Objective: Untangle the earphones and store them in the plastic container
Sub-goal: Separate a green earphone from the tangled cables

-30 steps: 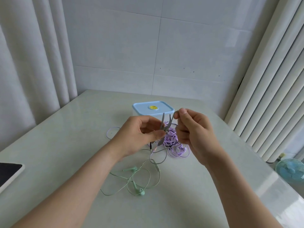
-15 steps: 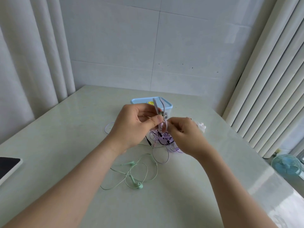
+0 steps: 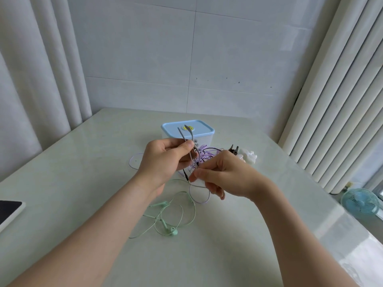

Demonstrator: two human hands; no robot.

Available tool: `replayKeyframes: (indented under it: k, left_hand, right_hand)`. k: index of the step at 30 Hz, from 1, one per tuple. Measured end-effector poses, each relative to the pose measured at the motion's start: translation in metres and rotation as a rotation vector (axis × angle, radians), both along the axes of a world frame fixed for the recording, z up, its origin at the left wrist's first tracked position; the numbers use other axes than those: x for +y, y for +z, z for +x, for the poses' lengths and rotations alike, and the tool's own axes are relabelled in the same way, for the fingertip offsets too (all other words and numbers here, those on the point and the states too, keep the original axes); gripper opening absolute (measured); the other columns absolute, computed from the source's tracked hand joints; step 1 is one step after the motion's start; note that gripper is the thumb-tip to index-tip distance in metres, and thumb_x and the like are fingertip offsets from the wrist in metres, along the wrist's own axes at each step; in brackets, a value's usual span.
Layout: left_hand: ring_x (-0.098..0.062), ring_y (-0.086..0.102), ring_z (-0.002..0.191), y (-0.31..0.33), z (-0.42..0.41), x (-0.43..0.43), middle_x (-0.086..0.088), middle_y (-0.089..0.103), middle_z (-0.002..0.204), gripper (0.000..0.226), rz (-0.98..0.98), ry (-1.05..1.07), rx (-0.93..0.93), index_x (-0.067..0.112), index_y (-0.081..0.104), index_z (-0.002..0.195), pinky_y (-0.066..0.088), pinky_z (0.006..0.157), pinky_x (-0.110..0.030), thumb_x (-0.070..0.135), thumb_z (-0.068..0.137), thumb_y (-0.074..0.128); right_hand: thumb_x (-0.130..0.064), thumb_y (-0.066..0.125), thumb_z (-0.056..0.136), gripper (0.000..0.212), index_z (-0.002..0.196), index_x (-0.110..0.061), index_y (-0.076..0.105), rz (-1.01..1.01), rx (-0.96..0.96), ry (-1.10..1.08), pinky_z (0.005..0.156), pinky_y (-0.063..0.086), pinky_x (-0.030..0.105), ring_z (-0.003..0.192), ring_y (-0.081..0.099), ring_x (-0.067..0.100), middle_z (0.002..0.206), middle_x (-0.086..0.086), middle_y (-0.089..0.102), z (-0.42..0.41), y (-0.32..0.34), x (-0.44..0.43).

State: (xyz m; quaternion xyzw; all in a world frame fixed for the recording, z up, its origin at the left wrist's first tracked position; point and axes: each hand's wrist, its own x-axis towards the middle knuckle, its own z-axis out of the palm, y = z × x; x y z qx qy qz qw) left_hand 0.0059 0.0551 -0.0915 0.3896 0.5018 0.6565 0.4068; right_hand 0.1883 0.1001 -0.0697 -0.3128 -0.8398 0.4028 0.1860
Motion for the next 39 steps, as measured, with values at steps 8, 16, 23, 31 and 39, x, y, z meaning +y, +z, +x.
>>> replayKeyframes:
  k: [8, 16, 23, 31, 39]
  left_hand:
    - [-0.013, 0.073, 0.093, -0.002, -0.022, 0.000, 0.010, 0.077, 0.097, 0.010, 0.076, -0.052, 0.735, 0.028, 0.073, 0.105, 0.055, 0.086, -0.032, 0.020, 0.099, 0.072]
    - [-0.001, 0.070, 0.099, 0.006, -0.019, -0.004, 0.017, 0.077, 0.102, 0.014, 0.109, -0.180, 0.904, 0.028, 0.077, 0.110, 0.053, 0.094, -0.025, 0.020, 0.099, 0.072]
    - [-0.011, 0.076, 0.101, 0.012, -0.016, -0.008, 0.004, 0.081, 0.106, 0.022, 0.154, -0.290, 0.717, 0.014, 0.077, 0.117, 0.057, 0.092, -0.022, 0.008, 0.096, 0.075]
    - [-0.024, 0.078, 0.091, 0.026, -0.015, -0.013, -0.014, 0.081, 0.095, 0.014, 0.238, -0.092, 0.287, 0.008, 0.077, 0.110, 0.063, 0.083, -0.037, 0.010, 0.096, 0.075]
    - [-0.015, 0.074, 0.082, 0.019, -0.017, -0.010, 0.000, 0.079, 0.098, 0.010, 0.203, 0.022, 0.318, 0.012, 0.071, 0.099, 0.059, 0.074, -0.027, 0.011, 0.093, 0.079]
  right_hand:
    - [-0.009, 0.061, 0.093, 0.028, 0.069, -0.012, 0.076, 0.076, 0.391, -0.314, 0.051, 0.026, 0.027, 0.050, 0.030, 0.020, 0.049, 0.005, 0.036, -0.013, 0.003, -0.007]
    - [-0.017, 0.066, 0.087, 0.027, 0.061, -0.014, 0.072, 0.010, 0.637, -0.523, 0.054, 0.023, 0.031, 0.057, 0.026, 0.020, 0.051, -0.004, 0.037, -0.011, 0.002, 0.003]
    - [-0.018, 0.067, 0.091, 0.031, 0.062, -0.009, 0.068, -0.009, 0.566, -0.648, 0.054, 0.028, 0.029, 0.059, 0.032, 0.020, 0.059, 0.006, 0.036, -0.013, -0.005, 0.012]
    - [-0.026, 0.048, 0.112, 0.040, 0.078, -0.012, 0.060, -0.290, 0.289, -0.245, 0.048, 0.025, 0.026, 0.049, 0.027, 0.016, 0.056, -0.007, 0.034, -0.015, -0.005, 0.004]
    - [-0.018, 0.046, 0.109, 0.036, 0.085, -0.009, 0.070, -0.304, 0.171, -0.004, 0.050, 0.017, 0.026, 0.055, 0.018, 0.018, 0.060, -0.003, 0.027, -0.018, 0.005, -0.013]
